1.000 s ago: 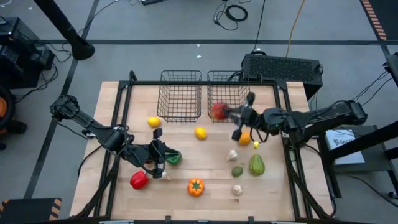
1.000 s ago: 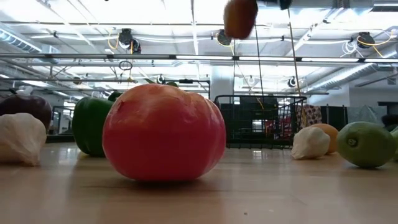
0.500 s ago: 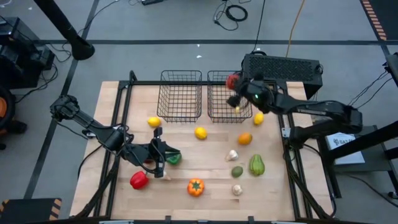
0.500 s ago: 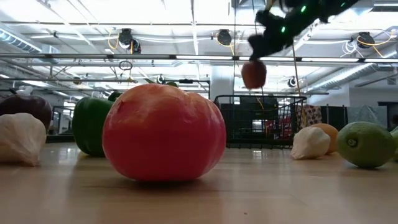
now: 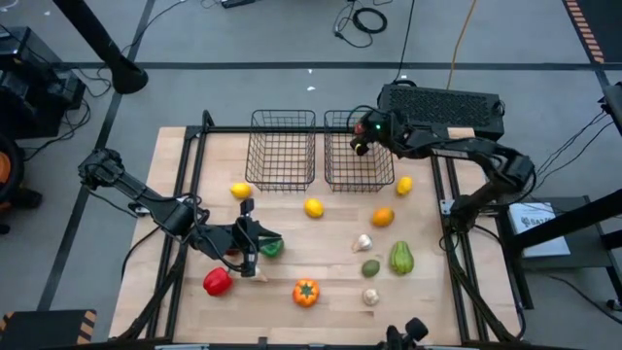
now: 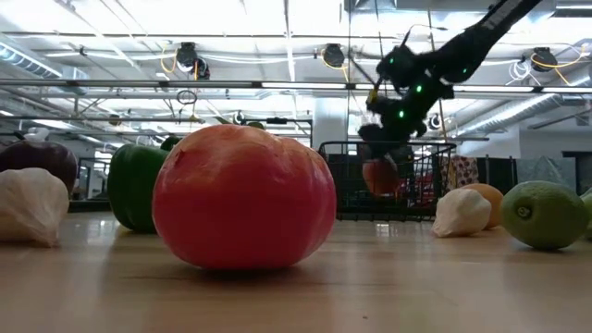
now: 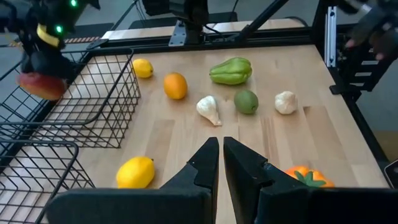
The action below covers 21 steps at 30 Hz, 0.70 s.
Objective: Sort produce into baskets
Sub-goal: Put the red apple into the right wire basket, then put the green bell pepper into the left wire basket
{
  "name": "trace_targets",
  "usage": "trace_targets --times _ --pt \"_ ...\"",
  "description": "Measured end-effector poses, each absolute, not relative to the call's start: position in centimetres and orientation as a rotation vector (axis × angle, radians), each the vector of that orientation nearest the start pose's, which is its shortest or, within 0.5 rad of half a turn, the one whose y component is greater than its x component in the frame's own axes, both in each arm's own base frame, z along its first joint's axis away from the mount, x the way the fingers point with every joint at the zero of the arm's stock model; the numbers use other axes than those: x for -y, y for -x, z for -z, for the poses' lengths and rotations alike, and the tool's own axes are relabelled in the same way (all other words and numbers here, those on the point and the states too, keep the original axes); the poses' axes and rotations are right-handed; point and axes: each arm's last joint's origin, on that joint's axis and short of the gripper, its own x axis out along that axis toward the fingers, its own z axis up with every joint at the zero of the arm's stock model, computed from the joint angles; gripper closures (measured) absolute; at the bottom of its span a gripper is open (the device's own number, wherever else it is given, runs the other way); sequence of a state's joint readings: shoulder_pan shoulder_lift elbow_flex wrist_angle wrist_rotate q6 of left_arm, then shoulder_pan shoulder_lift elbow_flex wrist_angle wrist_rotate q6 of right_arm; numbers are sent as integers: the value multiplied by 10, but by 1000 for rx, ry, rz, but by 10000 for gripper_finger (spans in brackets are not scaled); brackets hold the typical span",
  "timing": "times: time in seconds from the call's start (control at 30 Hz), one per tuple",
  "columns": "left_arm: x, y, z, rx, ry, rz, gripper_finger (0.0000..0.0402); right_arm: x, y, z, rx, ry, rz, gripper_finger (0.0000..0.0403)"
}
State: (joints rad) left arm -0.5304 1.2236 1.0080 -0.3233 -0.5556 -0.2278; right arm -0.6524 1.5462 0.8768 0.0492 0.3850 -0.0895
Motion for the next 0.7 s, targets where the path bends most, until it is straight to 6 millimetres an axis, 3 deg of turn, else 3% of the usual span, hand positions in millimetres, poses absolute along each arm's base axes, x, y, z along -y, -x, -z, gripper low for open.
trace_targets --times 0.33,0.7 --pt "119 -233 -310 -456 -54 -77 368 213 -253 -187 -690 -63 1004 382" --pt "119 -233 -310 -459 -107 -65 368 211 -250 -186 -717 -99 1014 305"
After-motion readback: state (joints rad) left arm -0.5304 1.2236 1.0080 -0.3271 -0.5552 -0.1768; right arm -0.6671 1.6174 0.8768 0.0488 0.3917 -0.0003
